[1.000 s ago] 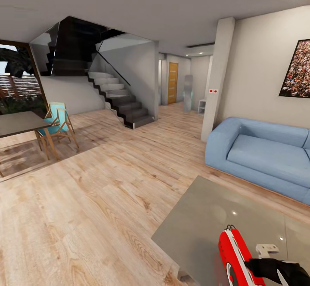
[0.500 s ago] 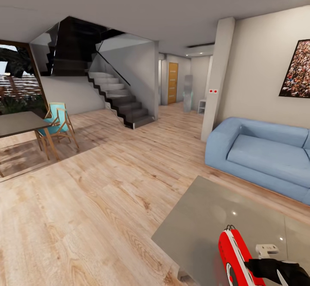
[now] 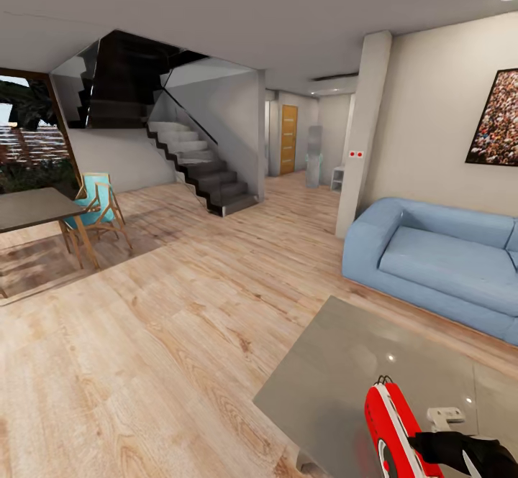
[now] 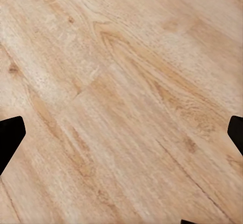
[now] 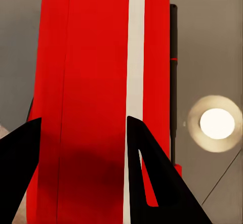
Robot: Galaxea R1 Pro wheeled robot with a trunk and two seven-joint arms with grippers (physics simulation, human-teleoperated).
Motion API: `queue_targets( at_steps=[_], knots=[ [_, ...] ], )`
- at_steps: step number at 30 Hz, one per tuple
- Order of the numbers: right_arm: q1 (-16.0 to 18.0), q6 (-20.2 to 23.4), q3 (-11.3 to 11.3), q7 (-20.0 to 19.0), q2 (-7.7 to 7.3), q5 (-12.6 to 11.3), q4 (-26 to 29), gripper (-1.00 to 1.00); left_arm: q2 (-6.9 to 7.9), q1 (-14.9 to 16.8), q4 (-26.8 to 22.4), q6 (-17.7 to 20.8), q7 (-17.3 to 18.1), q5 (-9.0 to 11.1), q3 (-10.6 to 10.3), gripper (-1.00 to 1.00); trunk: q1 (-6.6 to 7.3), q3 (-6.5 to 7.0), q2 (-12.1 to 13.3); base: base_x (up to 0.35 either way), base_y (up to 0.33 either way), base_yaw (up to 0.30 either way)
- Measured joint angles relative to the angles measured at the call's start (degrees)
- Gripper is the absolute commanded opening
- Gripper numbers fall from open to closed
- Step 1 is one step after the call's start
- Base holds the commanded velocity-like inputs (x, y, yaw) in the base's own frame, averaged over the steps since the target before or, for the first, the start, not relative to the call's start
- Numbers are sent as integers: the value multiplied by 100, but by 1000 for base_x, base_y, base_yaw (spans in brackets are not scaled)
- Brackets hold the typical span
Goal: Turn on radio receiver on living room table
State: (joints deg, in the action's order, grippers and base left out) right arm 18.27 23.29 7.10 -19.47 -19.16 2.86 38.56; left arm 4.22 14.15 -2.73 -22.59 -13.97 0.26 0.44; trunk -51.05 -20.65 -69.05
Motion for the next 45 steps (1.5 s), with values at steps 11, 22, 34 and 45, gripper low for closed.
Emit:
queue_targets(
  at_steps=[11, 22, 34, 45],
  knots=[
    [0, -29, 20, -10, 0, 0, 19, -100, 0, 0, 0, 0, 0, 0, 0, 100, 242, 197, 441, 0, 0, 0],
    [0, -458, -2, -113, 5, -26, 54, -100, -1, 0, 0, 0, 0, 0, 7, 100, 483, 395, 882, -2, 2, 0],
    [0, -472, -10, -660, 9, -2, 53, -100, 0, 0, 0, 0, 0, 0, 9, 100, 747, 610, 1364, -222, 156, 0],
    [0, -477, 32, -676, 9, -1, 91, -100, 0, 0, 0, 0, 0, 0, 9, 100, 988, 808, 1805, -257, 180, 0]
  ],
)
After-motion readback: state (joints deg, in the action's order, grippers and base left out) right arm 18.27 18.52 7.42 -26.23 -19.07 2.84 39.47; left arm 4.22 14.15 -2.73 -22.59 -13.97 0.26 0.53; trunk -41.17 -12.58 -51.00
